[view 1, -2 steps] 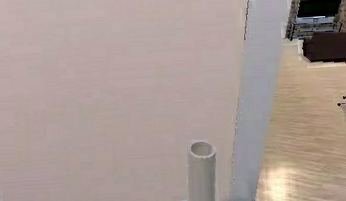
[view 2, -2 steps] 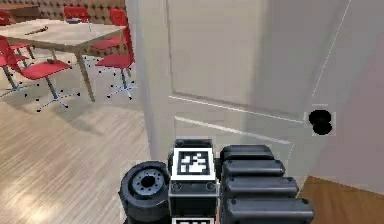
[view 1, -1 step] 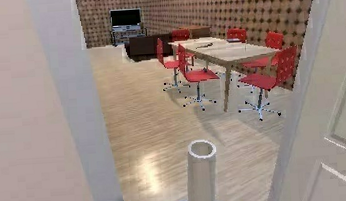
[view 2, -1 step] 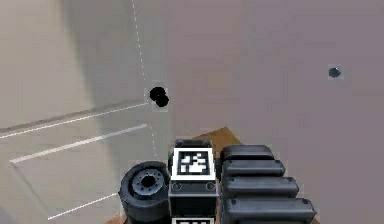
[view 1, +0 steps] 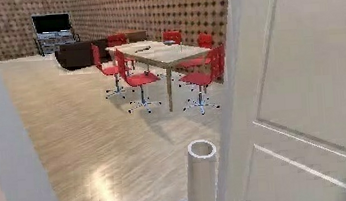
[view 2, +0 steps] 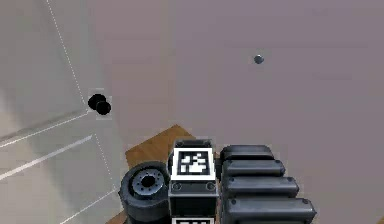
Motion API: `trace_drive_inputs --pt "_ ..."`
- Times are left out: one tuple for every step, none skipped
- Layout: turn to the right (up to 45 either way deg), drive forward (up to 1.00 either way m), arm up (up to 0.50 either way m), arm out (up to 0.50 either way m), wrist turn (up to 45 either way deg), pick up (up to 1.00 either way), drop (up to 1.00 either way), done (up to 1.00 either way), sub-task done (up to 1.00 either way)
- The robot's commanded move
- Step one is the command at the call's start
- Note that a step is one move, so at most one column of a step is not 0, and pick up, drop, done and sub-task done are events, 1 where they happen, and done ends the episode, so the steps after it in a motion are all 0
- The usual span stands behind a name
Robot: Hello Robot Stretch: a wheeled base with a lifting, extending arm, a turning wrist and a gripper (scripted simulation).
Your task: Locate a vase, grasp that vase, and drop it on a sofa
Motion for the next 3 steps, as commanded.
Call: trace_drive_inputs --pt "3.0 0.0 0.0 0.0 0.0 0.0 0.0 0.0 0.0" --pt "45.0 0.0 0.0 0.0 0.0 0.0 0.0 0.0 0.0" --pt "18.0 0.0 0.0 0.0 0.0 0.0 0.0 0.0 0.0"
